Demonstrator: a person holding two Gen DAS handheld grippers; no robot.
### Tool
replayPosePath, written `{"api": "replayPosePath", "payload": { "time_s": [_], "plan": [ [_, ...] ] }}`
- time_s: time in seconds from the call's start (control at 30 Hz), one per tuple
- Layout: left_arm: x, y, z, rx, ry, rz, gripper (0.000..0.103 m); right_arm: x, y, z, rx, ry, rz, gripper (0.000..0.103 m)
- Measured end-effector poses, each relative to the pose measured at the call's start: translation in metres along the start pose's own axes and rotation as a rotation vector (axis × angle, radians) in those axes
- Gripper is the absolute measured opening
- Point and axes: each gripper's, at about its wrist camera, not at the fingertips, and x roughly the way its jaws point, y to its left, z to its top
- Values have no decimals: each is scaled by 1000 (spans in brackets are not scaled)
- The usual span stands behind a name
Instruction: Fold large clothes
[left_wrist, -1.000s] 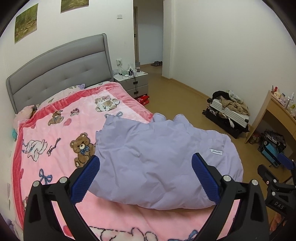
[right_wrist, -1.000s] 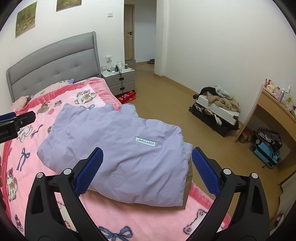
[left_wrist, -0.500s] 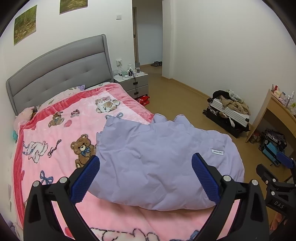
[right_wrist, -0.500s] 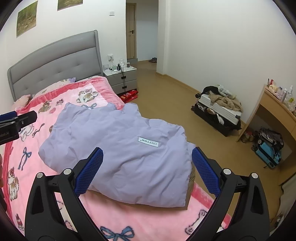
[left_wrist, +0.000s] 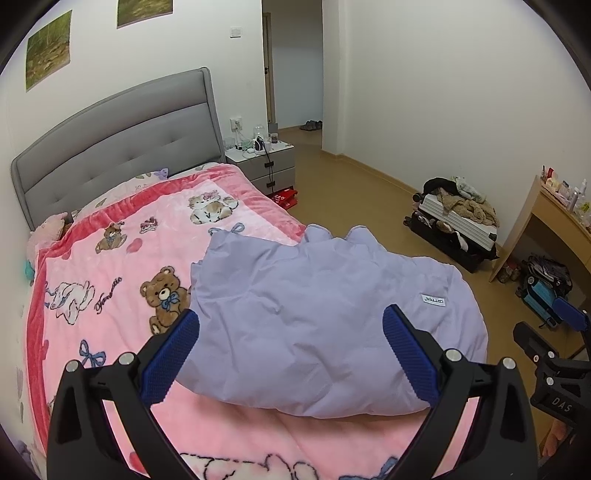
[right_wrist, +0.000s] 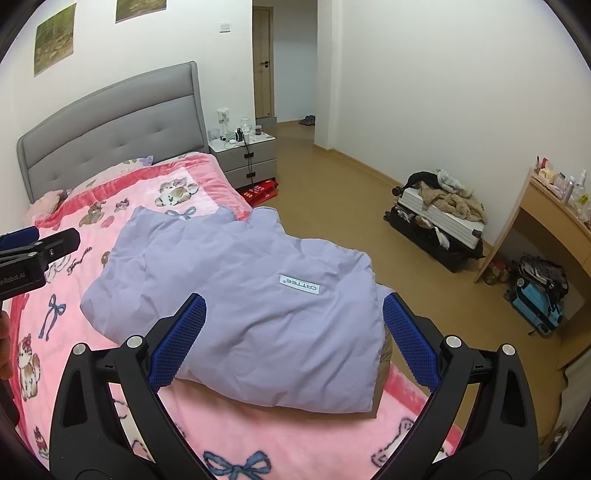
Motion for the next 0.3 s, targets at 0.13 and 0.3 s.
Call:
{"api": "replayPosePath", "payload": {
  "time_s": [0.13, 0.3],
  "plan": [
    [-1, -1, -1, 9, -3, -5, 98, -1, 0, -1, 2, 0, -2, 92],
    [-2, -2, -4, 19, 0, -9, 98, -4, 1, -2, 4, -3, 1, 92]
  ]
}}
